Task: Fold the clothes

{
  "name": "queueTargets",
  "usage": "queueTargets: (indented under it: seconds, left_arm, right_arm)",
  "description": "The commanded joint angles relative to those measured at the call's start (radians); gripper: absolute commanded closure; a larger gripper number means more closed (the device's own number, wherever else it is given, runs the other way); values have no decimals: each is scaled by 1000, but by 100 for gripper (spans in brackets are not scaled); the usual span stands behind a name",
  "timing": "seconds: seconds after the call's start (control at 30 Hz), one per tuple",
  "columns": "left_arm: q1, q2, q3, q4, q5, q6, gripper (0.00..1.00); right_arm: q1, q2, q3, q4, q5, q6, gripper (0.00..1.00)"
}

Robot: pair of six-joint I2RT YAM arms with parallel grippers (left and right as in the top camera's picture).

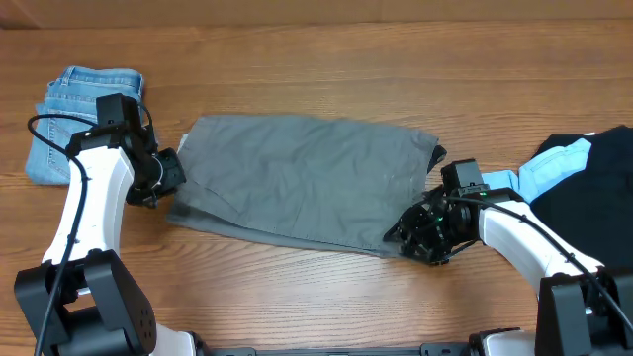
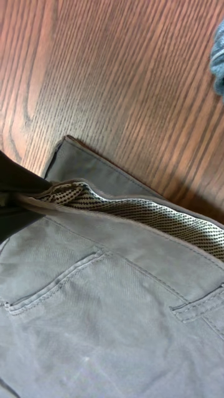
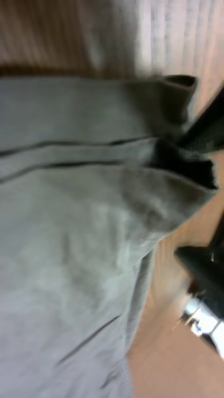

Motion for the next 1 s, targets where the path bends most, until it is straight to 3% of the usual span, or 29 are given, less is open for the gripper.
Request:
queueTargets:
  seconds: [0.0,0.1,0.23,0.4,0.6,0.8,0.97]
  left_arm:
    - [5,-16,18,-13,11,8,94]
    - [5,-17,18,-14,11,8,94]
    - [5,-17,18,-14,11,7,94]
    - [5,-17,18,-21,11,8,96]
    - [5,-45,23,-56,11,2,96]
    - [5,-175,23,-124,9,-34,96]
    - [5,-308,23,-228,-35,-50,96]
  right_arm:
    - [6,2,-24,22,-7,59,48]
    - [5,2,-53,58,-6,116,64]
    - [5,2,-69,73,-6,142,73]
    - [3,2,-64,72,-10,126,96]
    - [3,-81,-4,-26,95,50,96]
    - [3,-299,93,-227,391,50,96]
    - [3,-498,190,-372,529,51,96]
